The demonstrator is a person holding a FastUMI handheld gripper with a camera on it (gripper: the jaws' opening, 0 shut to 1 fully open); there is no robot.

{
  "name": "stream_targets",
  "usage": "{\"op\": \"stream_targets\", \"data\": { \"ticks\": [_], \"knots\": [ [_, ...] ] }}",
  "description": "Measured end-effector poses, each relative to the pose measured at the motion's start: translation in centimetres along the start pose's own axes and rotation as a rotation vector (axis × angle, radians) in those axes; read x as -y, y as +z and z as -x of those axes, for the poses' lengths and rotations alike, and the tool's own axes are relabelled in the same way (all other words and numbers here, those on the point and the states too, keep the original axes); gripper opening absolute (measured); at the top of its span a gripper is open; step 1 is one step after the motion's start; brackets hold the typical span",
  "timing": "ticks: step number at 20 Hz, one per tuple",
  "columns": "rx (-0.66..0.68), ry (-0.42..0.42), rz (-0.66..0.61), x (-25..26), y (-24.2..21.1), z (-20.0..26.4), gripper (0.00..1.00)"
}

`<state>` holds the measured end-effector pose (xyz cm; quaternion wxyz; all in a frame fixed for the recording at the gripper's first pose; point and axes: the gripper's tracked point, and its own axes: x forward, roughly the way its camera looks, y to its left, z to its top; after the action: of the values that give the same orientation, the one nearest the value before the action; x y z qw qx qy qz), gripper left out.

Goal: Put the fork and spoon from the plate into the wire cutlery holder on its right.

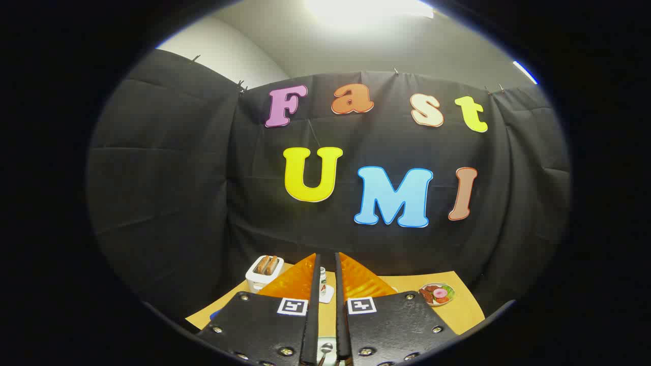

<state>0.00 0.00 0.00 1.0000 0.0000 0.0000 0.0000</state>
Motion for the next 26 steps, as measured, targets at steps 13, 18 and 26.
{"op": "stream_targets", "data": {
  "ticks": [13, 18, 26],
  "knots": [
    [-0.052, -0.026, -0.019, 0.2, -2.2, -1.0, 0.14],
    [-0.133, -0.042, -0.036, 0.2, -6.1, -2.4, 0.14],
    [-0.439, -0.108, -0.078, 1.4, -19.1, -4.4, 0.14]
  ]
}}
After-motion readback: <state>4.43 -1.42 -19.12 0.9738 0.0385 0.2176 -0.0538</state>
